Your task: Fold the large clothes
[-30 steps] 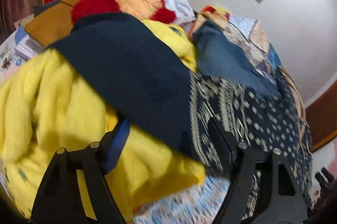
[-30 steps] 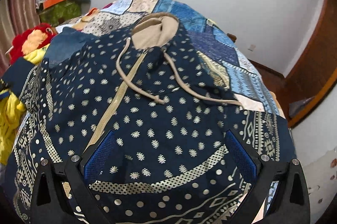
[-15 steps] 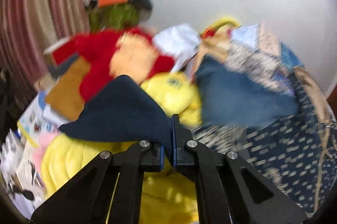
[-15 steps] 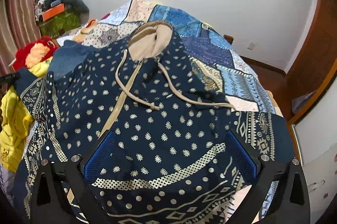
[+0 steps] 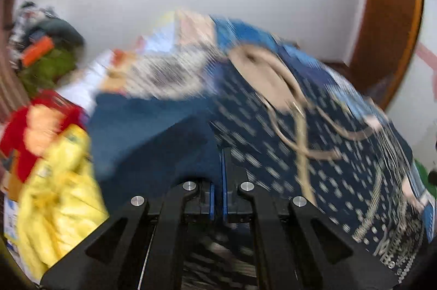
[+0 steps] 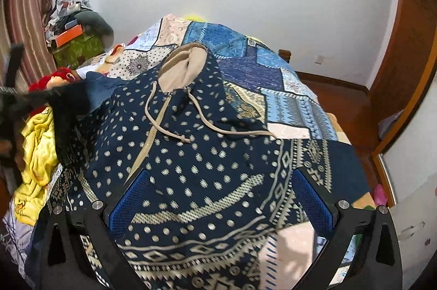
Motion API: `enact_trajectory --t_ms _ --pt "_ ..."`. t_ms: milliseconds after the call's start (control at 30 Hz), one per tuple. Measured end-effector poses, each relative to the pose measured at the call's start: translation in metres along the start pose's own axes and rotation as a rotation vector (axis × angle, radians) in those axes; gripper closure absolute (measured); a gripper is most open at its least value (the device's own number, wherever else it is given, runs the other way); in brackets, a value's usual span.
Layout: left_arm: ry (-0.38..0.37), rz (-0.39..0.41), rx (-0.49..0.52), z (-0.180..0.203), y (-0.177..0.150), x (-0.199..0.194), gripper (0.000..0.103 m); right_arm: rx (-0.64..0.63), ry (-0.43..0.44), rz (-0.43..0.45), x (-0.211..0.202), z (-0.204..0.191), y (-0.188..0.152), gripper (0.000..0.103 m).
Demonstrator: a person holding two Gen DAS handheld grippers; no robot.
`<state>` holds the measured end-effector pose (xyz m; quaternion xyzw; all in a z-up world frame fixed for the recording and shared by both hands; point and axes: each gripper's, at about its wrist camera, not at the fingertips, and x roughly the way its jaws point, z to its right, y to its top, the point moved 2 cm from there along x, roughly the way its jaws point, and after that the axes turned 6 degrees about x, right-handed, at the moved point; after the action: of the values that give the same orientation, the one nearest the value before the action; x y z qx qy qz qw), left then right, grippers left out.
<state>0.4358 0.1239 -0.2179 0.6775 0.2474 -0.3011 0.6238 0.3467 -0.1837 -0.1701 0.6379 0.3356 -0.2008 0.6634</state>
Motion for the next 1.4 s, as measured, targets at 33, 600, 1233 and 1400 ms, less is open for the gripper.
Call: enact_trajectory --t_ms 33,600,1233,1400 --pt "-0.017 -0.027 0.003 0.01 -0.005 0.008 0.1 0.0 -0.002 -0.003 -0.003 0.004 -0.002 0.0" --pt "-0.206 -0.216 -0.055 0.059 -0.062 0.01 0.047 0.01 0.001 -0.063 -0.014 0.02 -0.027 0.0" --pt "-0.321 -0.177 -0.615 -0.123 -0.093 0.046 0.039 -0.055 0.029 -0.105 0.03 -0.03 -0.019 0.0" --pt "-0.258 -0.182 -0.634 -0.134 -0.091 0.073 0.073 -0.032 0.017 -0.126 0.04 -0.019 -0.022 0.0"
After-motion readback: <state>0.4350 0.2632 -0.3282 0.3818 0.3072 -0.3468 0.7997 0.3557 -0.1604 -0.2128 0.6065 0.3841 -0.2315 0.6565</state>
